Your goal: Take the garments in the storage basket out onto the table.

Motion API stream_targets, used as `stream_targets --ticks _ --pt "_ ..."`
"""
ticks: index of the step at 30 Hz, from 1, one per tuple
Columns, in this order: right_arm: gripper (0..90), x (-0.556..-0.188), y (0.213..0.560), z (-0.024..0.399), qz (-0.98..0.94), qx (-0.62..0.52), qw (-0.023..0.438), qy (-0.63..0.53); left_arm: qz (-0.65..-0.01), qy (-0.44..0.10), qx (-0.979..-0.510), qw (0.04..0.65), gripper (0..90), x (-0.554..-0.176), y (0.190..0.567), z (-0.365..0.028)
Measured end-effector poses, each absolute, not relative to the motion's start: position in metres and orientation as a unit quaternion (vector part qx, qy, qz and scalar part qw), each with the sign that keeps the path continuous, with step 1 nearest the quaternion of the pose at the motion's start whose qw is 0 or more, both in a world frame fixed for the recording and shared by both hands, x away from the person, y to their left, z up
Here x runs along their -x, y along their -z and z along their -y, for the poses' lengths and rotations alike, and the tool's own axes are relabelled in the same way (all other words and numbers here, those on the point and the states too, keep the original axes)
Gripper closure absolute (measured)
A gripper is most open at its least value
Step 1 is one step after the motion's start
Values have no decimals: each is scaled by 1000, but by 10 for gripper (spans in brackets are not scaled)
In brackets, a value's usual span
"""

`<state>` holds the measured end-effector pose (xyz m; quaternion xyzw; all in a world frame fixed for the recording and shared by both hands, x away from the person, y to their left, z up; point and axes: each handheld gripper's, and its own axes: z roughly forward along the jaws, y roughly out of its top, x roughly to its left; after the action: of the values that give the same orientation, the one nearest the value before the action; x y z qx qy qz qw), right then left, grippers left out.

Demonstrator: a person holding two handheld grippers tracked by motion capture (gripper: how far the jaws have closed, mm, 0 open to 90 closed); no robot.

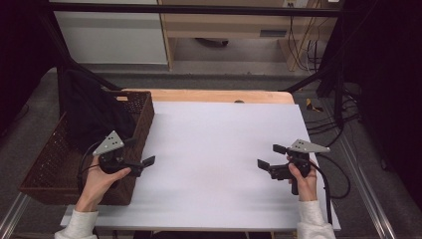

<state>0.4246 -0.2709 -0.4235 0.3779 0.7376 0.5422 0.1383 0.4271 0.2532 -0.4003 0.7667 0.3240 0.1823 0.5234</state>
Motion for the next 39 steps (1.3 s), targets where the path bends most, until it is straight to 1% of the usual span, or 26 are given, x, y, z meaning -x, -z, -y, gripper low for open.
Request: stream_targets --ticks 26,39 --pt "61 -425 424 272 -738 -379 140 -541 -333 -189 -763 520 11 -427 395 -257" --pt "61 -426 425 271 -738 -383 140 -537 -341 -197 -755 524 7 -428 390 -266"
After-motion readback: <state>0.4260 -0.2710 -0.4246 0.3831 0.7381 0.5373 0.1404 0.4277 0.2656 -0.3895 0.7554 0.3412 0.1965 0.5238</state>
